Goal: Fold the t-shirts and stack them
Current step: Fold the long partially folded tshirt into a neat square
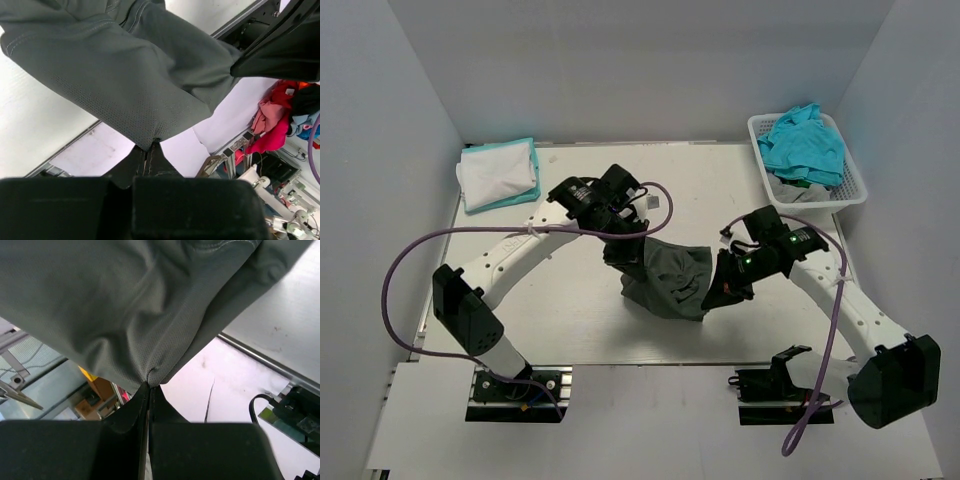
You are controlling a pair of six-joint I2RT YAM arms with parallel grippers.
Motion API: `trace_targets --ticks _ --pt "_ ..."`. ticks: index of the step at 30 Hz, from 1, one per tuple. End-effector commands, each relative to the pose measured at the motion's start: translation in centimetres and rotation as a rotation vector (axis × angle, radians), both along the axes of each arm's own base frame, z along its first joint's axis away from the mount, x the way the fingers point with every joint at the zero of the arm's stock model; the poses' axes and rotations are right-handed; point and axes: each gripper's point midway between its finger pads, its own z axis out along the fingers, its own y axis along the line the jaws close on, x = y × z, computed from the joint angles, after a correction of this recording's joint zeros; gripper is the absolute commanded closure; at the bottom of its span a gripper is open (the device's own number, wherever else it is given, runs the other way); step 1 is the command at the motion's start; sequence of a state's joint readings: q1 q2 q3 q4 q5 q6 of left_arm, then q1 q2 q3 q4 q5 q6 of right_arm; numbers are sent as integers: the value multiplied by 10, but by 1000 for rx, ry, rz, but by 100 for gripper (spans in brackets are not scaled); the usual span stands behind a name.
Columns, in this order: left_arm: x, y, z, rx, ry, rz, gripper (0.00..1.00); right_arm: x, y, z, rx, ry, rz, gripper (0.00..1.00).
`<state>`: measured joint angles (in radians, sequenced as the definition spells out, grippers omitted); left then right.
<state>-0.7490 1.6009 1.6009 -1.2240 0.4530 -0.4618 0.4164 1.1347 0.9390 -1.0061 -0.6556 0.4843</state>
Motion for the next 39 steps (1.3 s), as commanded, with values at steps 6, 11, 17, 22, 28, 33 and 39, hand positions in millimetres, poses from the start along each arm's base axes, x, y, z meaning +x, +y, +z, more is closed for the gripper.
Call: trace_targets --ticks 6,11,17,22,28,33,39 --pt "38 -3 -2 34 -122 17 100 60 -2 26 -62 -150 -101 100" --pt "64 -6 -16 70 -145 54 100 76 -11 17 -111 -137 -166 100" --pt "95 4 -25 124 -166 181 100 112 -21 13 -158 -201 -244 100" --pt "108 10 -28 129 -150 229 100 140 -26 30 -163 -285 -280 100" --pt "137 12 -34 120 -168 271 100 164 -23 28 -129 -263 -290 100" --pt "166 11 -50 128 -147 302 100 195 -22 21 -113 -256 -304 100" --pt "218 21 -60 73 -162 435 100 256 -9 26 -47 -311 -310 100"
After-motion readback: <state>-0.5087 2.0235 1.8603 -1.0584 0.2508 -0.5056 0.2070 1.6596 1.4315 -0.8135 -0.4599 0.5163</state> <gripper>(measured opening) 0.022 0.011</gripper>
